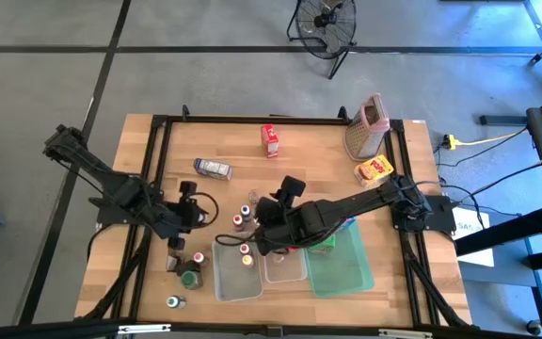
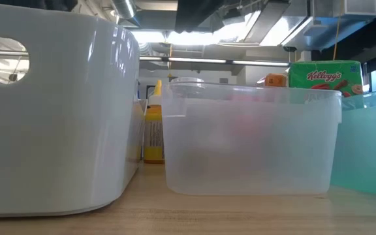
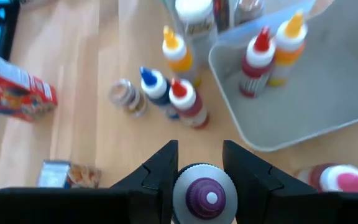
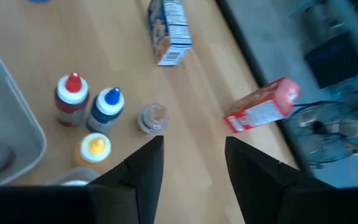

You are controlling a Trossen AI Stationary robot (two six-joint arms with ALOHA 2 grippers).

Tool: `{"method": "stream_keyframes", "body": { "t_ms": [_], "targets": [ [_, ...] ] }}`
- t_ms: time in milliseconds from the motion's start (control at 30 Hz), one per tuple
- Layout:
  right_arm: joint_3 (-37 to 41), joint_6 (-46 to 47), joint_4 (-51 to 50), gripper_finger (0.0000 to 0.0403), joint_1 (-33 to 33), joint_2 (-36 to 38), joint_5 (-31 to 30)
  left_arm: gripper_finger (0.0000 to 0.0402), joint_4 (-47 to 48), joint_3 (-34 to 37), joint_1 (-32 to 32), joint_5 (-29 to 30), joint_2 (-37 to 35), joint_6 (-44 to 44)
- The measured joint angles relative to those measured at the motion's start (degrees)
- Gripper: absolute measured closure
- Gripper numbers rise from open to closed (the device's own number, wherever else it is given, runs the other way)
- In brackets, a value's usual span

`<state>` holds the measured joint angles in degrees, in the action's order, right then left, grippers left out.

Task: Pick & Place Kitchen Items
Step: Put the purple food coloring bottle into the gray bin

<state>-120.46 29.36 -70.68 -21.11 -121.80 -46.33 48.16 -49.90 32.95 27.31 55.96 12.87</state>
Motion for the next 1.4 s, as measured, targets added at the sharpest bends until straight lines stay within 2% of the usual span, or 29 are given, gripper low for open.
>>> {"method": "stream_keyframes", "body": {
  "t_ms": [333, 400, 567, 733, 833, 1167, 1400],
  "targets": [
    [0.0, 8.14, -11.23, 0.0275, -6.43, 0.0, -17.22, 0.0292, -2.2, -4.8, -0.14, -0.23, -0.01, -7.88],
    [0.0, 10.45, -13.45, 0.0286, -7.77, 0.0, -20.67, 0.0292, -4.92, -4.82, -0.9, -2.32, 0.52, -10.08],
    [0.0, 14.23, -16.59, 0.0304, -9.91, 0.0, -26.54, 0.0292, -12.89, -4.82, -3.22, -11.72, 3.41, -15.44],
    [0.0, 16.76, -18.22, 0.0309, -10.57, 0.0, -27.33, 0.0292, -19.66, -4.82, -4.72, -21.6, 7.71, -19.51],
    [0.0, 17.9, -18.81, 0.0309, -10.56, 0.0, -26.22, 0.0292, -21.18, -4.82, -5.59, -24.31, 10.41, -19.68],
    [0.0, 19.33, -19.34, 0.0309, -10.55, 0.0, -25.11, 0.0293, -23.54, -4.82, -8.03, -25.0, 20.61, -20.43],
    [0.0, 19.52, -19.34, 0.0309, -10.55, 0.0, -24.82, 0.0293, -25.4, -4.28, -7.98, -26.9, 22.83, -20.27]
  ]
}}
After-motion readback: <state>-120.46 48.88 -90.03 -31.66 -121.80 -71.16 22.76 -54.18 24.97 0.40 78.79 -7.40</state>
